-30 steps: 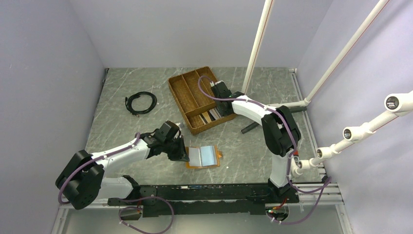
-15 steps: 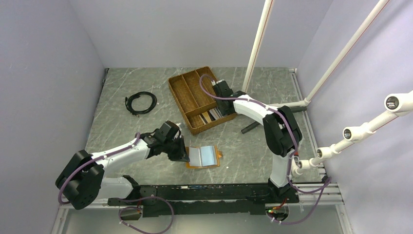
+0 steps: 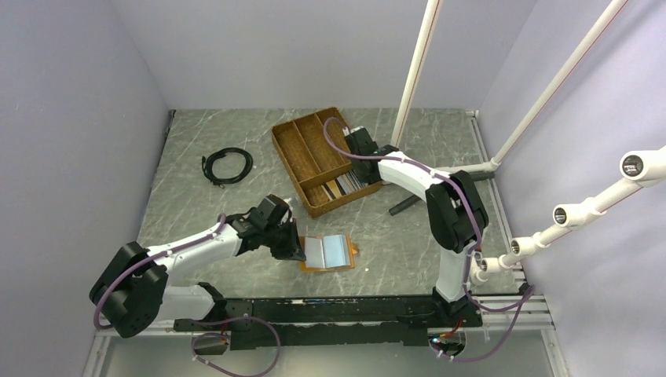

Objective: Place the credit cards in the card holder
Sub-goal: Pick up the credit card from the storage box, then insert the credit card into the card holder.

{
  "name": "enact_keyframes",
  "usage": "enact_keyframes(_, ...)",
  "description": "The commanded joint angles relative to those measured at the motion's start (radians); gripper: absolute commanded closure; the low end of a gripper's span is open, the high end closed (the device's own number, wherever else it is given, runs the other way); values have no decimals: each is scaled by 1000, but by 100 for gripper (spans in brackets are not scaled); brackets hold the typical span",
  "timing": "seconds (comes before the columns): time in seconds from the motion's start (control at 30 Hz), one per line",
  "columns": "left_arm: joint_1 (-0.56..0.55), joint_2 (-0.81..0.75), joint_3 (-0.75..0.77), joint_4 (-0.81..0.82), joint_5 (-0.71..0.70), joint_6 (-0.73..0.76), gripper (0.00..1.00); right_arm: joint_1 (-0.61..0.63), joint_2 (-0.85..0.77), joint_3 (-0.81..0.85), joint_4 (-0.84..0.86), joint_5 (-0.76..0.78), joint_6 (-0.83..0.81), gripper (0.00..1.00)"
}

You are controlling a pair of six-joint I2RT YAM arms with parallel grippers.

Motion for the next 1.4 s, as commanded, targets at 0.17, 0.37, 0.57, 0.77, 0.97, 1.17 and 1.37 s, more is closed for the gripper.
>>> enact_keyframes(0.17, -2, -24, 27, 19, 19, -3, 89, 21, 39, 67, 7, 246, -36, 93)
enact_keyframes(0.37, -1, -28, 27, 10, 16, -2, 89, 103, 43, 137, -21, 303, -55, 100)
enact_keyframes(0.57, -1, -32, 29, 4, 6, -6, 89, 254, -25, 252, -145, 488, -22, 100)
enact_keyframes(0.77, -2, -38, 39, -6, 5, -3, 83, 293, -267, 66, -185, 7, 126, 100)
enact_keyframes(0.97, 1, -62, 60, -35, 22, -1, 70, 291, -612, -380, 146, -483, 395, 100)
enact_keyframes(1.17, 15, -236, 125, -137, 49, 26, 45, 260, -812, -675, 492, -703, 611, 100)
enact_keyframes(1.37, 39, -467, 125, -7, 140, 3, 25, 213, -918, -840, 837, -759, 814, 100)
